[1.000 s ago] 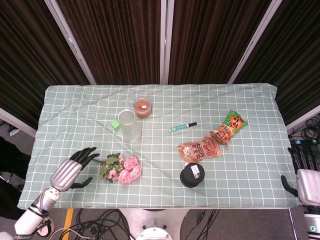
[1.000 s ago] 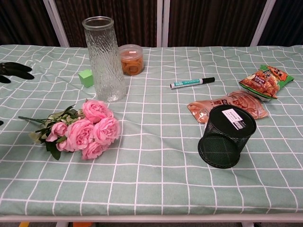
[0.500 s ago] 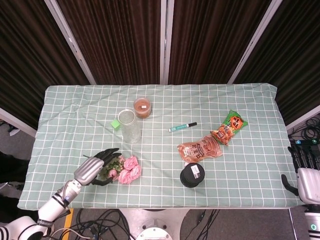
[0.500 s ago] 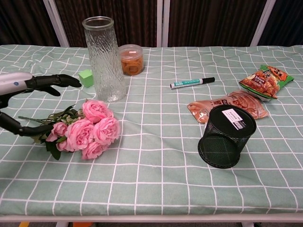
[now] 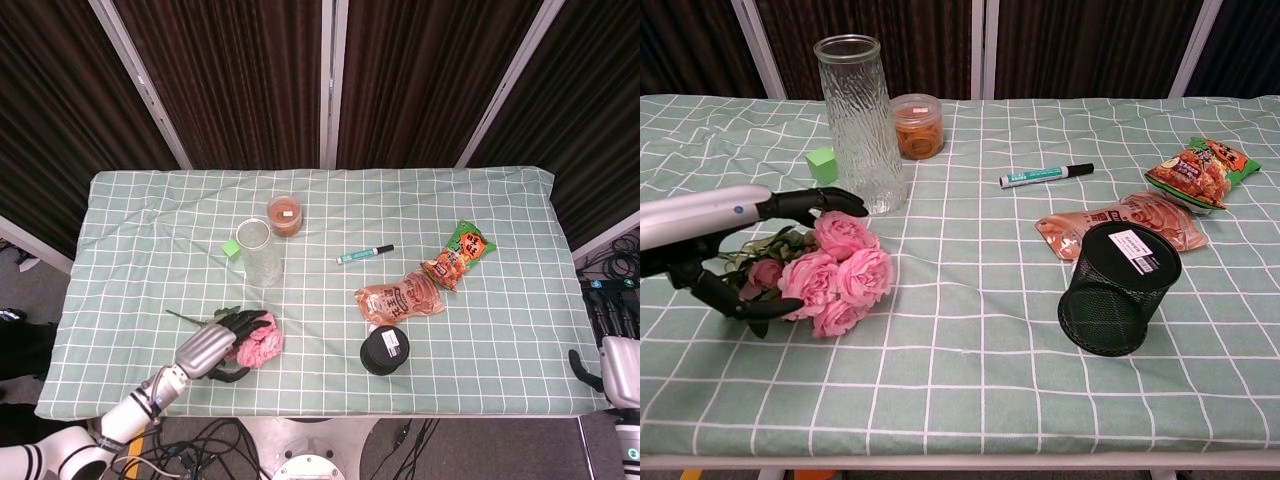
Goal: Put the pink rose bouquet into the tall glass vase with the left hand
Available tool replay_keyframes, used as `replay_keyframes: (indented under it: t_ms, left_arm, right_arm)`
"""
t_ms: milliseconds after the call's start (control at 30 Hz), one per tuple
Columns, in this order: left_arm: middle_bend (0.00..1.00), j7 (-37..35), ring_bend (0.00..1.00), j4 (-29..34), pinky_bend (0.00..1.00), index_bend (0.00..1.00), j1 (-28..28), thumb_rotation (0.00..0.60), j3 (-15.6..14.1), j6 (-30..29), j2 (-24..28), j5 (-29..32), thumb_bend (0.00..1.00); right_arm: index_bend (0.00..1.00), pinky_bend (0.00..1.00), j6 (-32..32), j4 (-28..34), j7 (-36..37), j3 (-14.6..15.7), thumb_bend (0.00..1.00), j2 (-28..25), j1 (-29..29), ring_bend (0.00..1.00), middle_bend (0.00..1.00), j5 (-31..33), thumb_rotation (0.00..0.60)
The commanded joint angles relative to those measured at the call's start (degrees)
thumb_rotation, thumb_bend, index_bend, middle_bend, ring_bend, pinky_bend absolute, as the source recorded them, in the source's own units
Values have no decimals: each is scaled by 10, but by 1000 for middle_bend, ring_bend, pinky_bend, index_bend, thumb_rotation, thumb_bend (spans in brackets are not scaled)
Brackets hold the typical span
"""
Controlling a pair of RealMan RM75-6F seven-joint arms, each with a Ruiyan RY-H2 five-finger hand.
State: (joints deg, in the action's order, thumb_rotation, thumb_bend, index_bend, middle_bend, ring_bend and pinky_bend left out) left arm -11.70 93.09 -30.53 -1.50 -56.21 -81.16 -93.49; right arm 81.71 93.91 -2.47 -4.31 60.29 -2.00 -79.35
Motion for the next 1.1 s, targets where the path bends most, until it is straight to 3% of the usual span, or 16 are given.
replay_keyframes:
  t_ms: [33, 333, 1100]
  left_arm:
    - [0, 6, 2, -5, 113, 87, -8, 600, -3, 7, -3, -3, 330]
    - [0, 48, 0, -40, 91, 81, -6, 600, 2, -23, -17, -1, 330]
    - [0, 48, 0, -67, 87, 64, -38, 600, -3, 26, -42, 39, 330]
  right_arm:
    - [0, 0, 1, -1, 3, 0, 306, 0, 1, 0, 0, 0, 600]
    - [0, 0, -7, -9, 16, 2, 310, 0, 1, 0, 0, 3, 600]
    - [0, 0, -22, -23, 41, 7, 327, 4, -4, 0, 0, 1, 600]
